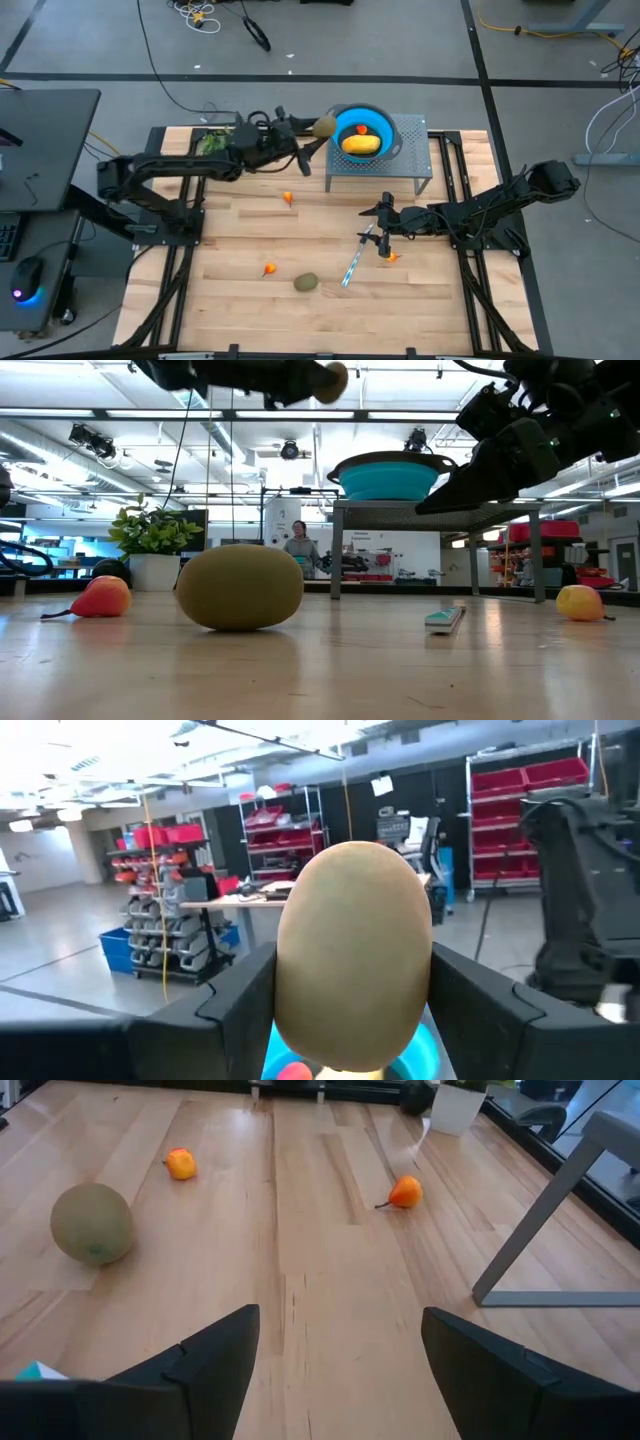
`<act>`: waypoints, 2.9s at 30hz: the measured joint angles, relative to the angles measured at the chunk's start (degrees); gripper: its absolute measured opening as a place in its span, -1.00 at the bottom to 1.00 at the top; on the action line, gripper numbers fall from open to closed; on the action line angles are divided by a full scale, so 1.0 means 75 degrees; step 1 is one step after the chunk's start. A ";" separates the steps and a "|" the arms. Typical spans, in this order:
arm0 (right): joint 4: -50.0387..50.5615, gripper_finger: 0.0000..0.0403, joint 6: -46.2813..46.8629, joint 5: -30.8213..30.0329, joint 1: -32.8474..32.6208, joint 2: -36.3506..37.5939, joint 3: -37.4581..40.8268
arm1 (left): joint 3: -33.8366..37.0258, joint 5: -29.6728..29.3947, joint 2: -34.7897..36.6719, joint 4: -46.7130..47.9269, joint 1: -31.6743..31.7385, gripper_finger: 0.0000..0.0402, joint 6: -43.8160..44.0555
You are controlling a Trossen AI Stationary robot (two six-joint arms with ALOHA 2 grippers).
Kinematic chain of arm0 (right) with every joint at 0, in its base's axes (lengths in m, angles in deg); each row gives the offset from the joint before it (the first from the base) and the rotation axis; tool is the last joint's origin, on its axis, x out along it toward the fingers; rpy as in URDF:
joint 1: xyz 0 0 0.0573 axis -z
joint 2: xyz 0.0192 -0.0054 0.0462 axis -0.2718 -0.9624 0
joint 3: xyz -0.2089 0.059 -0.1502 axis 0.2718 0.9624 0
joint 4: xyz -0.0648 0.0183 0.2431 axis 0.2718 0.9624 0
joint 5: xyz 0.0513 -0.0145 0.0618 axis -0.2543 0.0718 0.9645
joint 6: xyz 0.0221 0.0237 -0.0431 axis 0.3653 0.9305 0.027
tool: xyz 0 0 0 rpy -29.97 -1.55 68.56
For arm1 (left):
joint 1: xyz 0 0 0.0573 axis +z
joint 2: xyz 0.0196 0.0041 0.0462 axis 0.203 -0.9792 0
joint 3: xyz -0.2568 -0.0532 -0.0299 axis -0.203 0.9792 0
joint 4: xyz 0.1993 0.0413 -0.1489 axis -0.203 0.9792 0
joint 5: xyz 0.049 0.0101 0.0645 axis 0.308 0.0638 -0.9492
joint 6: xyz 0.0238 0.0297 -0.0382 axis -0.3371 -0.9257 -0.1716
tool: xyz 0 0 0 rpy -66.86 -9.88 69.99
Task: Pick & Place Fruit
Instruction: Put the kiwi into the blue strainer bowl on the shelf, then put the peach into the blue strainer bowl on the shelf
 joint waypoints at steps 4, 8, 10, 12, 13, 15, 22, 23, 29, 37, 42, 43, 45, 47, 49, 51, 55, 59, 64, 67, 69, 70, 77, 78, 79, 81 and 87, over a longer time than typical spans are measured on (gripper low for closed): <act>0.0006 0.43 0.0003 -0.0003 0.0003 0.0000 0.0000 | -0.0347 0.0034 -0.0646 -0.0301 0.0177 0.19 0.0037; 0.0014 0.43 -0.0044 -0.0006 0.0003 0.0000 0.0000 | -0.0935 0.0034 -0.1328 -0.0292 0.0226 0.19 0.0045; 0.0026 0.43 -0.0044 -0.0006 0.0003 0.0000 0.0000 | -0.1240 0.0036 -0.1642 -0.0277 0.0226 0.19 0.0046; 0.0029 0.43 -0.0044 -0.0006 0.0003 0.0000 0.0000 | -0.1513 0.0037 -0.1917 -0.0250 0.0220 0.19 0.0035; 0.0029 0.43 -0.0042 -0.0006 0.0000 0.0000 0.0000 | -0.1617 0.0036 -0.2027 -0.0215 0.0220 0.20 0.0037; 0.0032 0.43 -0.0044 -0.0006 0.0003 0.0000 0.0000 | -0.1804 0.0034 -0.2188 -0.0081 0.0220 0.20 0.0037; 0.0061 0.43 -0.0044 -0.0003 0.0003 0.0000 0.0000 | -0.1944 -0.0036 -0.2262 0.0158 0.0253 0.25 0.0068; 0.0061 0.43 -0.0044 -0.0003 0.0003 0.0000 0.0000 | -0.1944 -0.0033 -0.2262 0.0191 0.0264 0.28 0.0076; 0.0061 0.43 -0.0041 -0.0003 0.0003 0.0000 0.0000 | -0.1944 -0.0022 -0.2262 0.0612 0.0308 0.51 0.0221; 0.0123 0.43 -0.0038 -0.0003 0.0000 0.0000 0.0000 | -0.1938 -0.0278 -0.2116 0.0936 0.0280 0.65 0.0162; 0.0364 0.43 0.0023 -0.0003 0.0000 0.0000 0.0003 | -0.1938 -0.0889 -0.1346 0.2107 0.0087 0.62 -0.0024; 0.0381 0.43 0.0023 -0.0003 0.0000 0.0000 0.0003 | -0.1938 -0.0977 -0.1151 0.2476 0.0024 0.62 0.0006; 0.0373 0.43 0.0023 -0.0003 0.0000 0.0000 0.0003 | -0.1938 -0.1106 -0.0729 0.3428 -0.0101 0.60 0.0154; 0.0375 0.43 0.0023 -0.0003 0.0000 -0.0001 0.0003 | -0.1941 -0.1250 -0.0386 0.4349 -0.0256 0.60 0.0412; 0.0373 0.43 0.0023 -0.0003 0.0000 0.0000 0.0003 | -0.1941 -0.1451 -0.0134 0.5261 -0.0421 0.59 0.0709; 0.0366 0.43 0.0023 -0.0003 0.0000 0.0000 0.0003 | -0.1941 -0.1759 -0.0003 0.6125 -0.0615 0.58 0.1072; 0.0317 0.43 0.0087 -0.0003 0.0000 0.0000 0.0003 | -0.1932 -0.2551 0.0020 0.7663 -0.1079 0.55 0.1649; 0.0310 0.43 0.0115 -0.0003 0.0000 0.0000 0.0003 | -0.1416 -0.2825 0.0049 0.7974 -0.1546 0.54 0.2202; 0.0283 0.43 0.0154 -0.0001 0.0000 0.0000 0.0003 | -0.0341 -0.2832 0.0226 0.7773 -0.1854 0.54 0.3121; 0.0216 0.43 0.0160 0.0000 0.0000 0.0000 0.0003 | 0.0327 -0.2849 0.0233 0.7288 -0.1847 0.54 0.3587; 0.0162 0.43 0.0165 0.0000 0.0000 0.0000 0.0003 | 0.0780 -0.2917 0.0287 0.6850 -0.1788 0.54 0.3822; 0.0152 0.43 0.0163 0.0000 0.0000 0.0000 0.0003 | 0.1008 -0.2935 0.0296 0.6549 -0.1752 0.54 0.3914; 0.0146 0.43 0.0151 0.0000 0.0000 0.0000 0.0003 | 0.2305 -0.2608 0.0288 0.5148 -0.1364 0.54 0.4869; 0.0146 0.43 0.0143 0.0000 0.0000 0.0000 0.0003 | 0.2436 -0.2570 0.0288 0.5088 -0.1307 0.54 0.5045; 0.0146 0.43 0.0143 0.0000 0.0000 -0.0001 0.0003 | 0.2548 -0.2565 0.0288 0.5026 -0.1260 0.54 0.5167; 0.0146 0.43 0.0143 0.0000 0.0000 0.0000 0.0003 | 0.2766 -0.2569 0.0288 0.4790 -0.1209 0.54 0.5397; 0.0147 0.43 0.0143 0.0000 0.0000 -0.0002 0.0003 | 0.3118 -0.2534 0.0238 0.4535 -0.1193 0.54 0.5760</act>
